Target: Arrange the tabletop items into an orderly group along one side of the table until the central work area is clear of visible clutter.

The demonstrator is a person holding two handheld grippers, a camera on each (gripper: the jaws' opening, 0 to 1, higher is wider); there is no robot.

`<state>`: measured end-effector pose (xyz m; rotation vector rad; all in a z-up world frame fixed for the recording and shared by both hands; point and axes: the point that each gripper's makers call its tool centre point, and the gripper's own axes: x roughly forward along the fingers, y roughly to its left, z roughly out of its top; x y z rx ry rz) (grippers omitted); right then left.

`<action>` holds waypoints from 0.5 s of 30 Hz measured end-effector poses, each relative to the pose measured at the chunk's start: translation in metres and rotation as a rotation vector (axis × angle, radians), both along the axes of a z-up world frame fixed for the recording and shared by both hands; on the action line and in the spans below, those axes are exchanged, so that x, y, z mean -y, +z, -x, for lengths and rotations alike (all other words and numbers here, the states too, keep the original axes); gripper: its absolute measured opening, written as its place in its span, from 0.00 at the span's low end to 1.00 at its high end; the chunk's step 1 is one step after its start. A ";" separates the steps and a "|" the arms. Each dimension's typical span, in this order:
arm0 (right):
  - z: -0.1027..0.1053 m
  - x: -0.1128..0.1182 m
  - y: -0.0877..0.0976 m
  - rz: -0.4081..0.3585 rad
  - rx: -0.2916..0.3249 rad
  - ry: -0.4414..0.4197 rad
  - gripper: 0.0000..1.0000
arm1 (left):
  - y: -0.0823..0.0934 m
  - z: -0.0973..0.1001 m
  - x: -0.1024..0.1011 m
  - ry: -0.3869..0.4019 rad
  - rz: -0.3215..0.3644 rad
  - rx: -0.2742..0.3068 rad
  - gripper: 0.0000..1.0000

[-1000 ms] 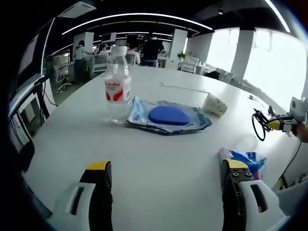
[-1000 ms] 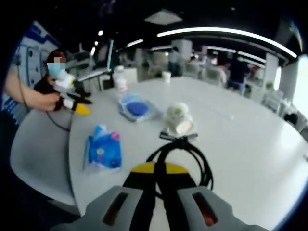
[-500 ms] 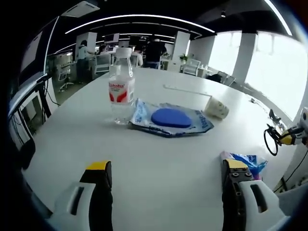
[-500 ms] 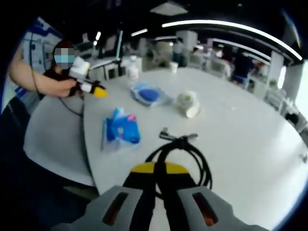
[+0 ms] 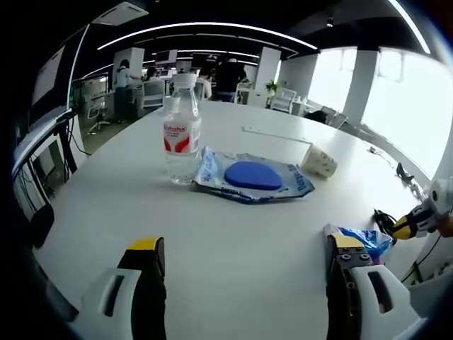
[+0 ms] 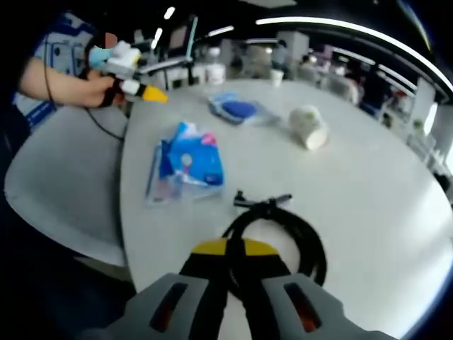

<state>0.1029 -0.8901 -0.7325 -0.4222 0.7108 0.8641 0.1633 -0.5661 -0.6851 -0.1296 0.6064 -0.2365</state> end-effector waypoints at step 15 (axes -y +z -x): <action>-0.005 0.001 0.008 -0.144 -0.052 -0.094 0.21 | 0.001 -0.001 -0.002 0.013 0.009 0.004 0.94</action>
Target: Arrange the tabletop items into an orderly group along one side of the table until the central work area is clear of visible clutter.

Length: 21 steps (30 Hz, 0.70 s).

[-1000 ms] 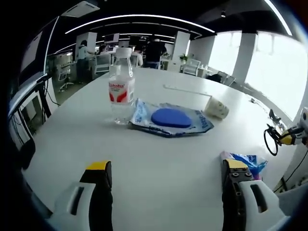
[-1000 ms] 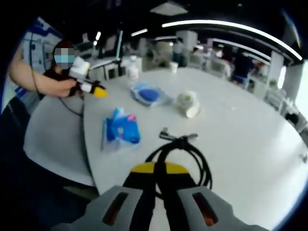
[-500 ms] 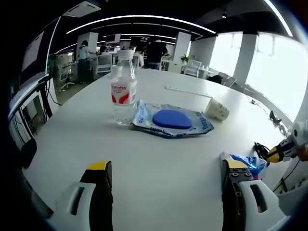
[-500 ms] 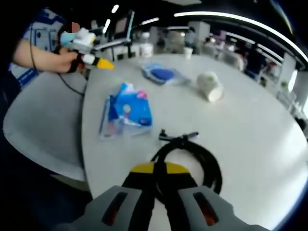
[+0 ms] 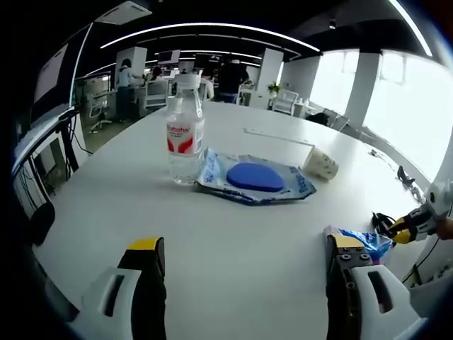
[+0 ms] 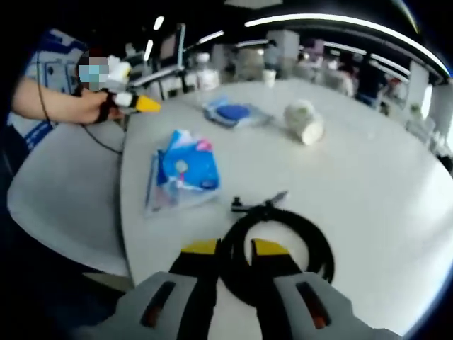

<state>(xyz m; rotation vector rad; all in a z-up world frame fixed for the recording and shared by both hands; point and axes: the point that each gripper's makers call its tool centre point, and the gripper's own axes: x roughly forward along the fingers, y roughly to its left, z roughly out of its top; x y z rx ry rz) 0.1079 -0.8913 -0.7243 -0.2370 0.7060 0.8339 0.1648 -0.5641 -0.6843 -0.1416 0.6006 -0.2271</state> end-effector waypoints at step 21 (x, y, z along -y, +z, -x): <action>-0.096 -0.027 0.078 -0.013 0.170 -0.093 0.40 | 0.001 -0.001 -0.001 0.004 0.027 0.005 0.94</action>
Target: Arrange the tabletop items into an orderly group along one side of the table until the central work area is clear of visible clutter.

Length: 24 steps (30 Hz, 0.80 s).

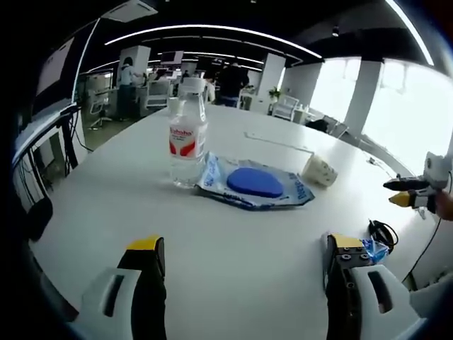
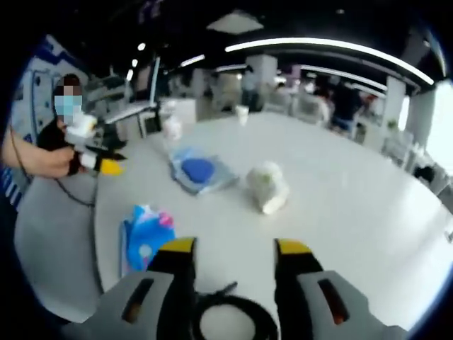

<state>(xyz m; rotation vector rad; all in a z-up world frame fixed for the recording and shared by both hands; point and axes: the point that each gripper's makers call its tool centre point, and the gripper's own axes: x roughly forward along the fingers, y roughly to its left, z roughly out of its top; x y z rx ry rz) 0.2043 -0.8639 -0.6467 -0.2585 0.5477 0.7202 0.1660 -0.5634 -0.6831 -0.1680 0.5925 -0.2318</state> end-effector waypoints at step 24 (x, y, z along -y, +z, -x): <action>-0.122 -0.040 -0.018 0.132 -0.064 0.048 0.57 | -0.011 0.001 0.013 -0.034 0.085 -0.044 0.89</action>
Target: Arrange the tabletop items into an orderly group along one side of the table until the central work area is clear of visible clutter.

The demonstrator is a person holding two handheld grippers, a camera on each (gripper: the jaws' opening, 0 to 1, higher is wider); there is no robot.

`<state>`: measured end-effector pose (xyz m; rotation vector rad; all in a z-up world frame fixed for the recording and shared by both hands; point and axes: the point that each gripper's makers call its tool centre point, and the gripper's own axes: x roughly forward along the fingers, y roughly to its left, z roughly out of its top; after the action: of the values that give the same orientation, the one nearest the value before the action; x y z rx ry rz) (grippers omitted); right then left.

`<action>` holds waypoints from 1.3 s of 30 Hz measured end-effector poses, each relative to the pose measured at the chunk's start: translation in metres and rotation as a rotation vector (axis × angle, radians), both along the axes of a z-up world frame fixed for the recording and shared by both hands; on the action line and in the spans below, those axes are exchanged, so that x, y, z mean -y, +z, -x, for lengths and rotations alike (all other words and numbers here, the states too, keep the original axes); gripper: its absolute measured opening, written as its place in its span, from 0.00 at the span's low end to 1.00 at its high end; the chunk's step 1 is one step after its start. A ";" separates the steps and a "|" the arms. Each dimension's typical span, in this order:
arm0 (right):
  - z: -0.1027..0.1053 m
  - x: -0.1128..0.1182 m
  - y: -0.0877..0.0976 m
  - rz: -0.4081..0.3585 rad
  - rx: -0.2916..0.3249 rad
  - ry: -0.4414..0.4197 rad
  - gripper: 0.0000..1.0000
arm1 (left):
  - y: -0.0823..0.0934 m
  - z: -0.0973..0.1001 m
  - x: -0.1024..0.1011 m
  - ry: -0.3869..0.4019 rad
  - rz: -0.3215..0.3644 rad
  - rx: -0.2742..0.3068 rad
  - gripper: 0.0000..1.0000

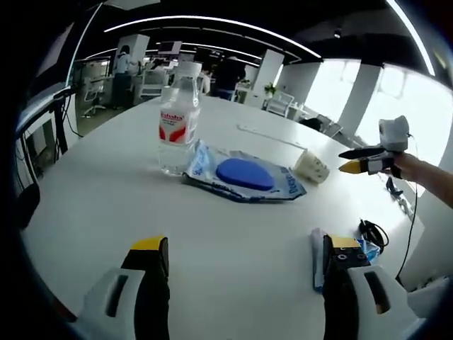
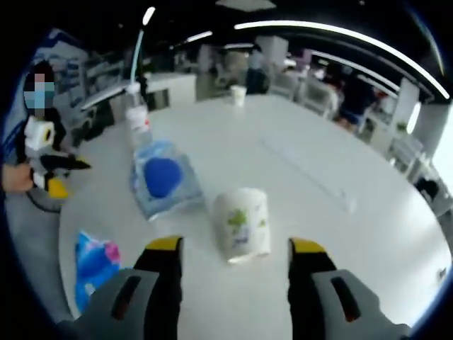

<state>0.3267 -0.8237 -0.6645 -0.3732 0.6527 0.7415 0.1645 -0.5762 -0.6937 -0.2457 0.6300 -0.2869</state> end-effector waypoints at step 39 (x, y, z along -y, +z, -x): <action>-0.018 -0.019 -0.003 -0.314 0.047 -0.127 0.37 | -0.002 0.000 0.003 -0.009 0.000 -0.003 0.90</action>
<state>0.3451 -0.8048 -0.6675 -0.0600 0.5005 0.6982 0.1642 -0.5790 -0.6962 -0.2432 0.6340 -0.2951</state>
